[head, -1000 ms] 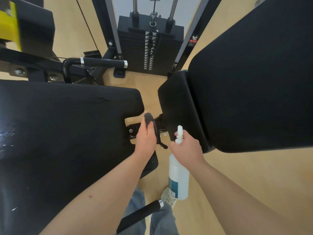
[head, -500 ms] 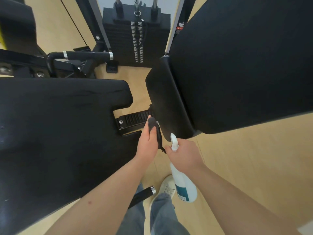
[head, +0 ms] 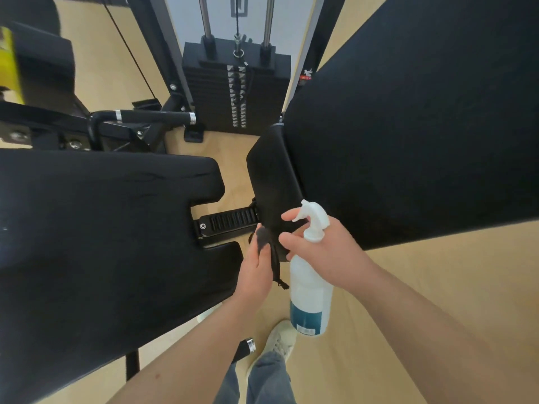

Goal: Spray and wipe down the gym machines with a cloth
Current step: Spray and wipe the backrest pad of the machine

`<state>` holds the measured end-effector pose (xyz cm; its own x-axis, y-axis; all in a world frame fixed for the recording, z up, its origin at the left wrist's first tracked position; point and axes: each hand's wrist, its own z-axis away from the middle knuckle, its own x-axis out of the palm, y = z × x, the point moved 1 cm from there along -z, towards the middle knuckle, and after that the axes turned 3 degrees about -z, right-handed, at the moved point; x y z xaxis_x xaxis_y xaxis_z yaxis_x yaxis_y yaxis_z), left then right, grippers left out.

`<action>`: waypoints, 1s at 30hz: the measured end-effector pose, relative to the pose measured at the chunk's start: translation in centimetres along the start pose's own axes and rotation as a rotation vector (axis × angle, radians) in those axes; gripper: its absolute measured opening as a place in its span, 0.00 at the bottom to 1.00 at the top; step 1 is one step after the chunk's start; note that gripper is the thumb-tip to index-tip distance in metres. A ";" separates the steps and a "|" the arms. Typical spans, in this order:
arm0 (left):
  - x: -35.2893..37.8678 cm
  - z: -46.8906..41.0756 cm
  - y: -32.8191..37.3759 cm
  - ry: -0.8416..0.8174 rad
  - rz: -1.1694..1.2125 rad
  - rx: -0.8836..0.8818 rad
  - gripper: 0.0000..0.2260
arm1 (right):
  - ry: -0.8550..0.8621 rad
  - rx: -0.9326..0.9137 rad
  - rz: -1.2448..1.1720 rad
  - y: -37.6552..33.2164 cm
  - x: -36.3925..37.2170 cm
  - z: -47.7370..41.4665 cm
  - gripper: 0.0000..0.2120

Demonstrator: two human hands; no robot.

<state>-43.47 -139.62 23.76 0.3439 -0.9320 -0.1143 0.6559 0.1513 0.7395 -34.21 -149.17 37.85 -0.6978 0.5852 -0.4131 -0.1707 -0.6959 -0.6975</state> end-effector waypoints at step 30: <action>4.0 -6.0 0.1 -0.108 -0.062 0.198 0.29 | -0.036 0.088 -0.246 -6.2 -5.0 -7.3 0.16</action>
<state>-37.95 -141.38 19.36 0.2262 -0.9689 -0.1002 0.5252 0.0347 0.8503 -24.61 -144.71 40.00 -0.6516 0.7273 -0.2155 -0.3970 -0.5690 -0.7201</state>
